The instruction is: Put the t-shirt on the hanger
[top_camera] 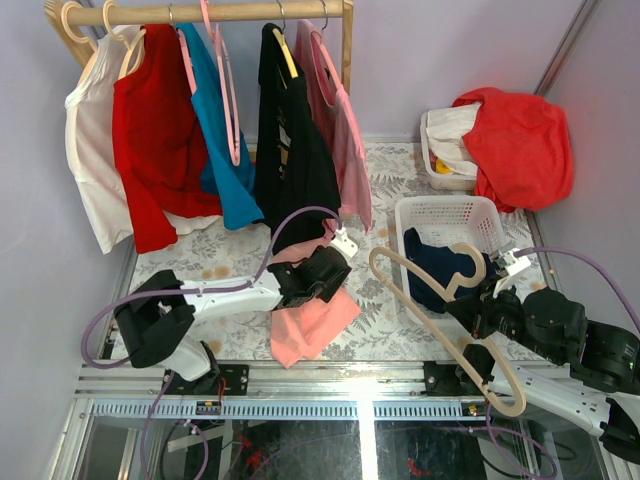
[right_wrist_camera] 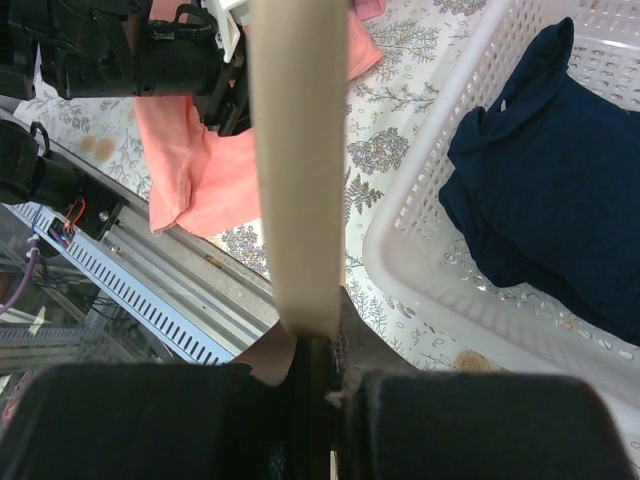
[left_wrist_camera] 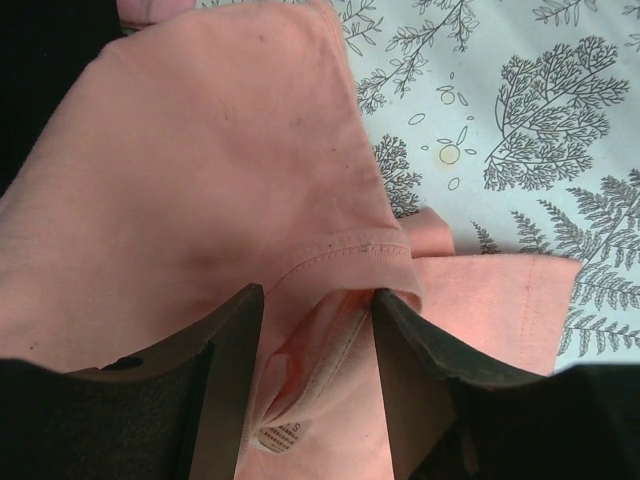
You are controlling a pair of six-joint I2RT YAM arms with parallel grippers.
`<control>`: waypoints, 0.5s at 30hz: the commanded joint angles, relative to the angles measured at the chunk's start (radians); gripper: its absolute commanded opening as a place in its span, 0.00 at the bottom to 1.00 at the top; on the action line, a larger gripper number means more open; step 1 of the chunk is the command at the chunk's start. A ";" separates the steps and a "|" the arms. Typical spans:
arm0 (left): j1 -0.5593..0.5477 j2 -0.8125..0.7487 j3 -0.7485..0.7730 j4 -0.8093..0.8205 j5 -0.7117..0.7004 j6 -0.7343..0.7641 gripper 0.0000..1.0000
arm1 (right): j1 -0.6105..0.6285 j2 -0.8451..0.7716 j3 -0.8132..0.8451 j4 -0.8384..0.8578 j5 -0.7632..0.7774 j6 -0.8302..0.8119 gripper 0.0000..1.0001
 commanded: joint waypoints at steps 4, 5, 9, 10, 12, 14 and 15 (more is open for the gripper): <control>0.006 0.058 0.039 0.038 -0.001 0.035 0.45 | -0.001 0.013 0.002 0.048 0.024 -0.008 0.00; 0.006 0.066 0.045 0.040 -0.001 0.036 0.45 | 0.000 0.014 0.002 0.048 0.025 -0.008 0.00; 0.006 0.091 0.076 0.034 0.002 0.040 0.44 | 0.000 0.013 0.002 0.046 0.026 -0.007 0.00; 0.006 0.093 0.083 0.031 0.002 0.040 0.43 | 0.000 0.012 0.003 0.046 0.026 -0.008 0.00; 0.006 0.094 0.095 0.027 0.004 0.040 0.43 | 0.000 0.012 0.004 0.045 0.027 -0.007 0.00; 0.005 0.085 0.104 0.023 0.008 0.040 0.43 | 0.000 0.011 0.004 0.043 0.028 -0.008 0.00; 0.005 0.081 0.107 0.020 0.011 0.040 0.43 | 0.001 0.010 0.003 0.044 0.027 -0.009 0.00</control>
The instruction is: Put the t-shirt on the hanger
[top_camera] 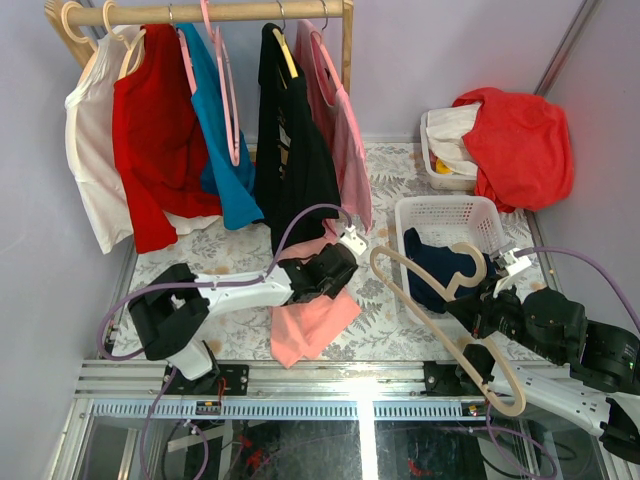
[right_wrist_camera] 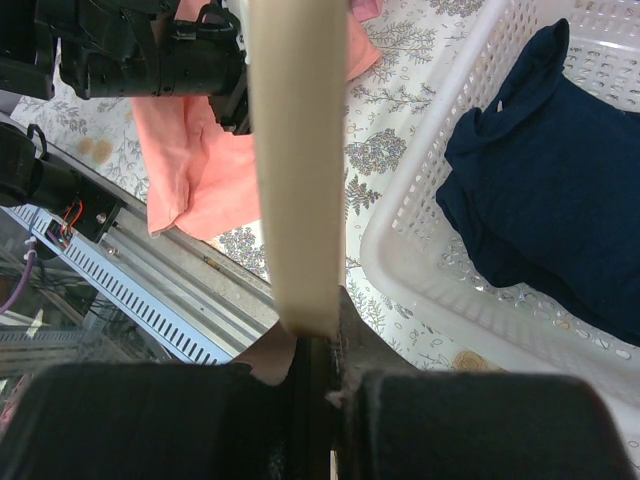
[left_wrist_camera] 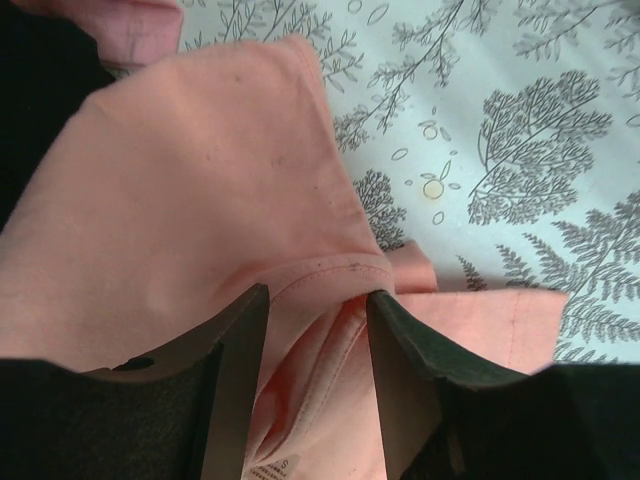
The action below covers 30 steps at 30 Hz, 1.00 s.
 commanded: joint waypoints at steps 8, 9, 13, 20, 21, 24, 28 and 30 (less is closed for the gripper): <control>0.011 0.014 0.050 0.026 0.005 0.032 0.43 | 0.000 0.010 0.004 0.045 0.019 -0.012 0.00; 0.013 0.023 0.051 0.024 0.006 0.033 0.43 | 0.001 0.009 0.005 0.044 0.022 -0.011 0.00; 0.014 0.025 0.035 0.032 0.015 0.027 0.41 | 0.000 0.001 0.006 0.032 0.028 -0.008 0.00; 0.024 0.031 0.050 0.031 -0.018 0.022 0.22 | 0.001 0.004 0.008 0.034 0.024 -0.012 0.00; 0.024 0.030 0.056 0.027 -0.022 0.021 0.19 | 0.000 0.004 0.010 0.034 0.025 -0.012 0.00; 0.025 0.019 0.076 0.018 -0.037 0.013 0.12 | 0.000 0.012 0.014 0.036 0.023 -0.011 0.00; 0.024 -0.028 0.094 0.017 -0.066 0.002 0.05 | 0.000 0.036 0.024 0.057 0.009 -0.018 0.00; 0.023 -0.056 0.100 0.021 -0.083 -0.001 0.02 | 0.001 0.054 0.028 0.073 -0.005 -0.024 0.00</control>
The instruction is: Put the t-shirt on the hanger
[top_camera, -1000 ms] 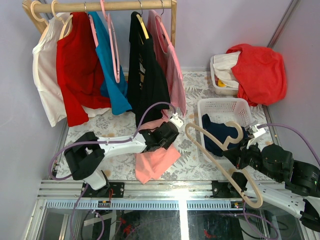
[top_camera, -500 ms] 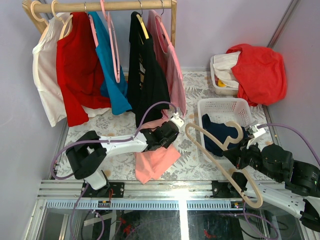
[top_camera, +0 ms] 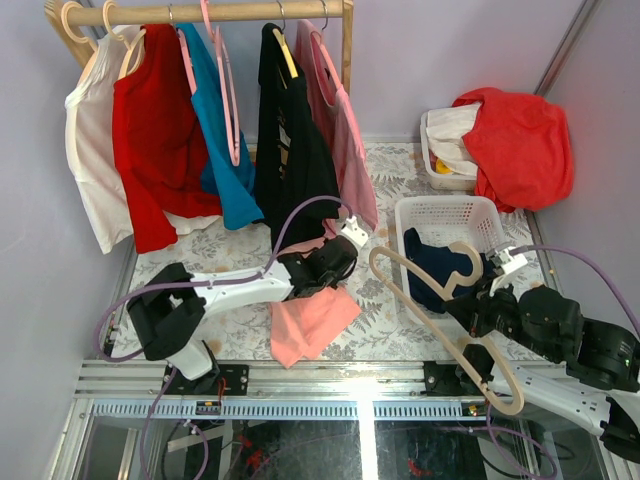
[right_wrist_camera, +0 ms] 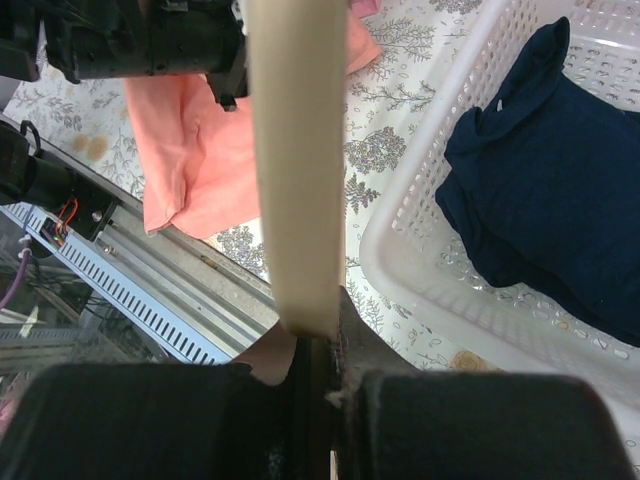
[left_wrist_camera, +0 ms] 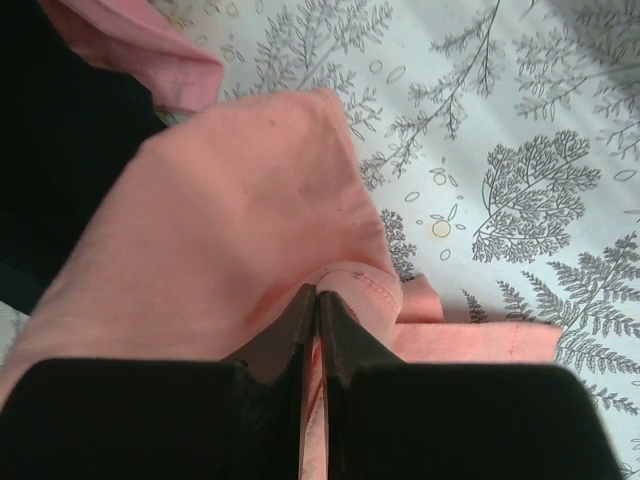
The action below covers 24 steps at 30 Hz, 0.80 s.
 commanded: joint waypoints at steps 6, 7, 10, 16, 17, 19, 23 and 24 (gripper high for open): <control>0.008 -0.136 0.061 0.015 -0.111 -0.026 0.00 | 0.000 0.085 0.039 0.165 -0.124 -0.028 0.00; 0.008 -0.141 0.067 0.011 -0.117 -0.029 0.00 | 0.000 0.086 0.030 0.198 -0.163 -0.023 0.00; 0.009 -0.150 0.095 -0.003 -0.130 -0.030 0.00 | 0.000 0.107 0.009 0.273 -0.262 0.005 0.00; 0.007 -0.155 0.149 -0.030 -0.158 -0.032 0.00 | -0.001 0.101 -0.038 0.357 -0.340 0.064 0.00; 0.007 -0.165 0.153 -0.032 -0.158 -0.037 0.00 | -0.001 0.106 -0.038 0.361 -0.340 0.070 0.00; 0.007 -0.188 0.156 -0.035 -0.158 -0.046 0.00 | 0.001 0.112 -0.040 0.375 -0.335 0.079 0.00; 0.008 -0.239 0.155 -0.042 -0.162 -0.052 0.00 | 0.000 0.147 -0.062 0.420 -0.336 0.086 0.00; 0.008 -0.248 0.157 -0.046 -0.165 -0.052 0.00 | 0.000 0.156 -0.068 0.431 -0.335 0.087 0.00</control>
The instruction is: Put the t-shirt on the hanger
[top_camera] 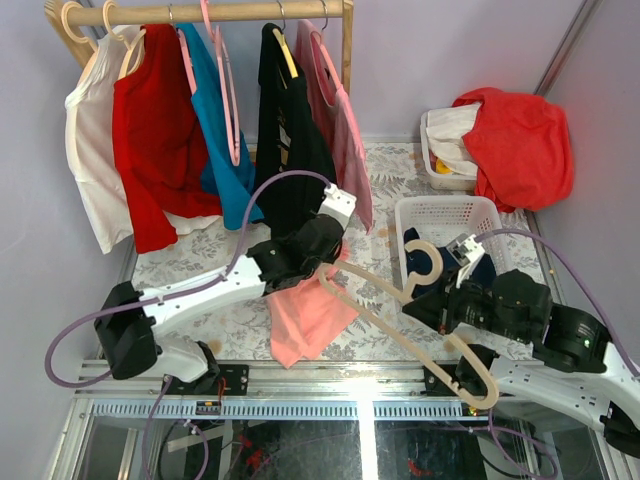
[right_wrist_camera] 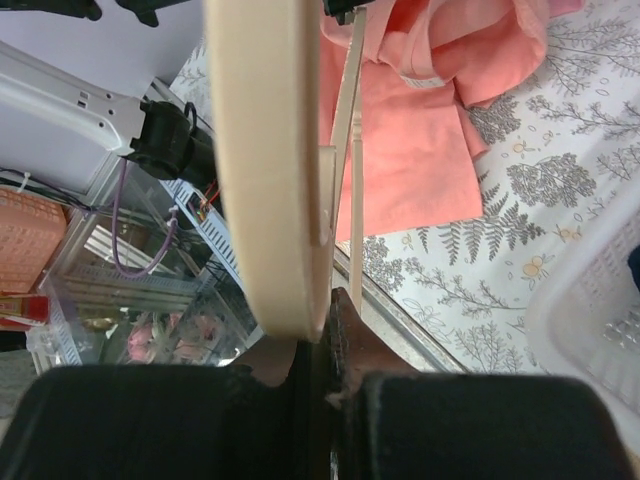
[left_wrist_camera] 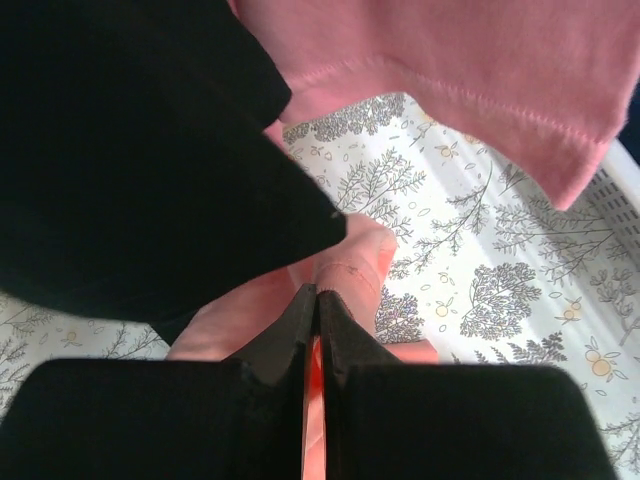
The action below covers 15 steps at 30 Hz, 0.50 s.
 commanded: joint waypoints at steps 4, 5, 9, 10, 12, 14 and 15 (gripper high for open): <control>0.001 -0.092 0.045 -0.008 -0.025 -0.023 0.00 | 0.000 0.065 -0.033 0.215 -0.031 0.030 0.00; 0.001 -0.099 0.045 -0.013 -0.026 -0.025 0.00 | 0.001 0.069 -0.034 0.224 -0.021 0.029 0.00; 0.001 -0.143 0.045 -0.031 -0.035 -0.033 0.00 | 0.000 0.092 -0.013 0.232 0.027 0.024 0.00; 0.001 -0.152 0.045 -0.033 -0.038 -0.033 0.00 | 0.000 0.102 -0.003 0.231 0.030 0.021 0.00; 0.002 -0.167 0.047 -0.040 -0.048 -0.028 0.00 | 0.000 0.120 0.019 0.220 0.033 0.016 0.00; 0.002 -0.173 0.054 -0.054 -0.062 -0.021 0.00 | 0.001 0.133 0.042 0.203 0.033 0.007 0.00; 0.002 -0.176 0.059 -0.061 -0.068 -0.018 0.00 | 0.000 0.138 0.056 0.194 0.035 0.002 0.00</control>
